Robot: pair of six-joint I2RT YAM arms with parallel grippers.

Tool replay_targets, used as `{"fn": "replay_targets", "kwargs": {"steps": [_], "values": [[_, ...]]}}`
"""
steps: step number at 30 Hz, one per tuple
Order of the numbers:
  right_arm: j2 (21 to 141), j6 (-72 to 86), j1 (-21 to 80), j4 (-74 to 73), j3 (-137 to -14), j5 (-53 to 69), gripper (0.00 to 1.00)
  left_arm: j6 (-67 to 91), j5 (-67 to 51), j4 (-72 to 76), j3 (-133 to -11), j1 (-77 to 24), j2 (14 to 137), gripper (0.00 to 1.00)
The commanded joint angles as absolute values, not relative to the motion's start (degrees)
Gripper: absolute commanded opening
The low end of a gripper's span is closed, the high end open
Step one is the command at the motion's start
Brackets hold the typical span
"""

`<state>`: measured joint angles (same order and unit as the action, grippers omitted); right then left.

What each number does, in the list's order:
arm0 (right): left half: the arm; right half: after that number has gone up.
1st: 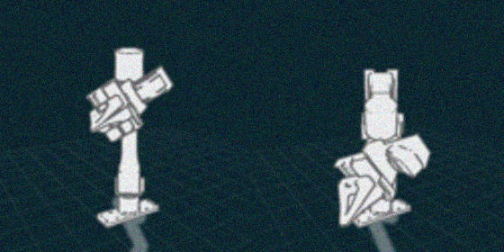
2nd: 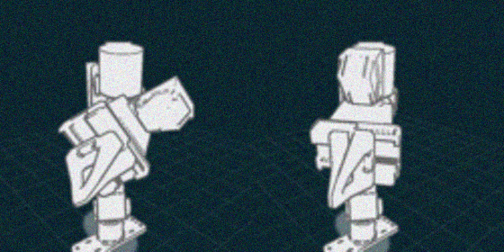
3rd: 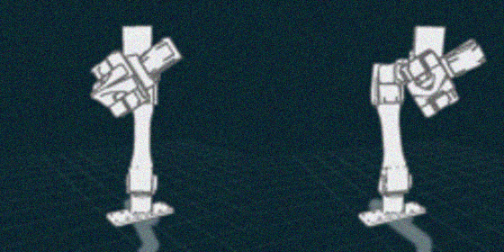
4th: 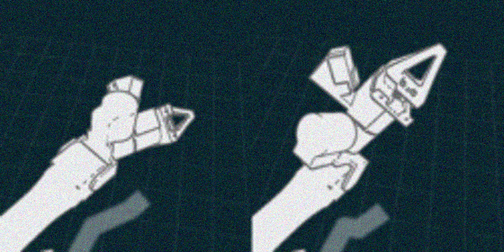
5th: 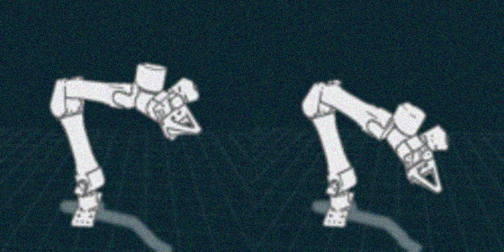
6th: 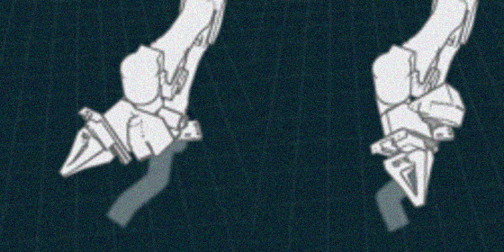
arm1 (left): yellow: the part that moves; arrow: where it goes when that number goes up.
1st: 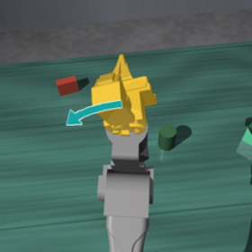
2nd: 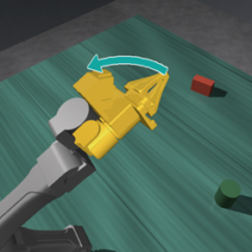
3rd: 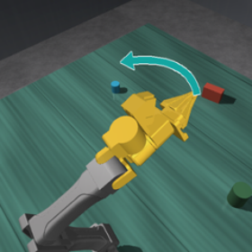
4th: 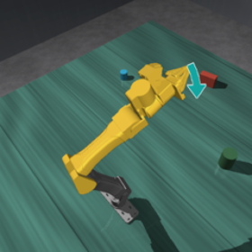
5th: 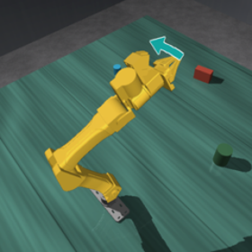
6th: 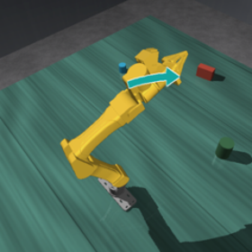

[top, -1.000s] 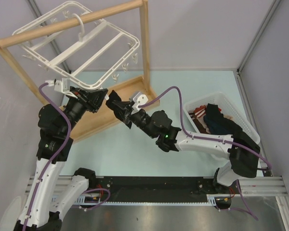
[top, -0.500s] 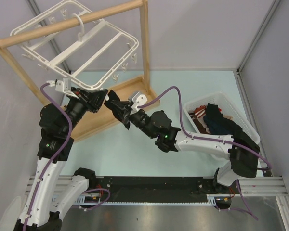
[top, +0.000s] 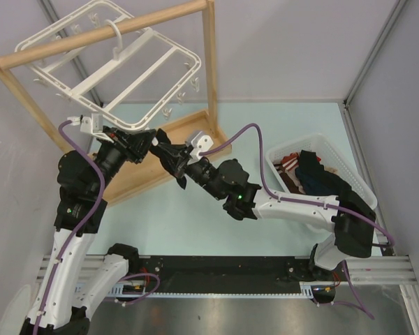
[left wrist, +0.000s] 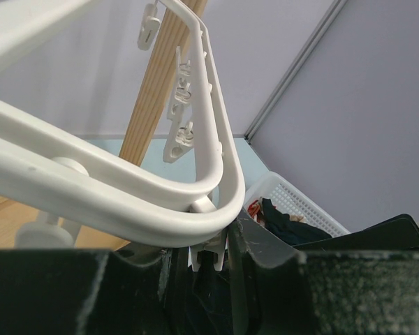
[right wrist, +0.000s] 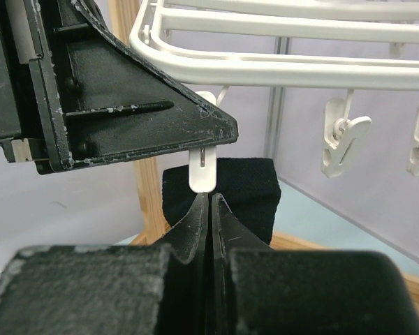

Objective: Clip the socks to the hanger
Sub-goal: Clamp the sock onto the hanger.

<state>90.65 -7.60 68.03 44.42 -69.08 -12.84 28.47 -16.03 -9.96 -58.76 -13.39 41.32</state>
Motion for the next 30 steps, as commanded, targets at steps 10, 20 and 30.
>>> {"fn": "replay_targets", "kwargs": {"steps": [10, 20, 30], "values": [[92.20, -7.91, 69.00, 47.37, -72.95, -13.18, 0.00, 29.09, -18.11, -12.04, -58.10, -14.41, 40.96, 0.31], [92.37, -8.35, 69.08, 48.34, -73.39, -13.27, 0.19, 28.39, -16.96, -13.09, -58.88, -14.41, 40.69, 0.67], [89.92, -8.18, 68.64, 41.33, -73.39, -14.85, 0.55, 24.09, -11.43, -22.05, -65.56, -14.41, 39.20, 0.87]]}}
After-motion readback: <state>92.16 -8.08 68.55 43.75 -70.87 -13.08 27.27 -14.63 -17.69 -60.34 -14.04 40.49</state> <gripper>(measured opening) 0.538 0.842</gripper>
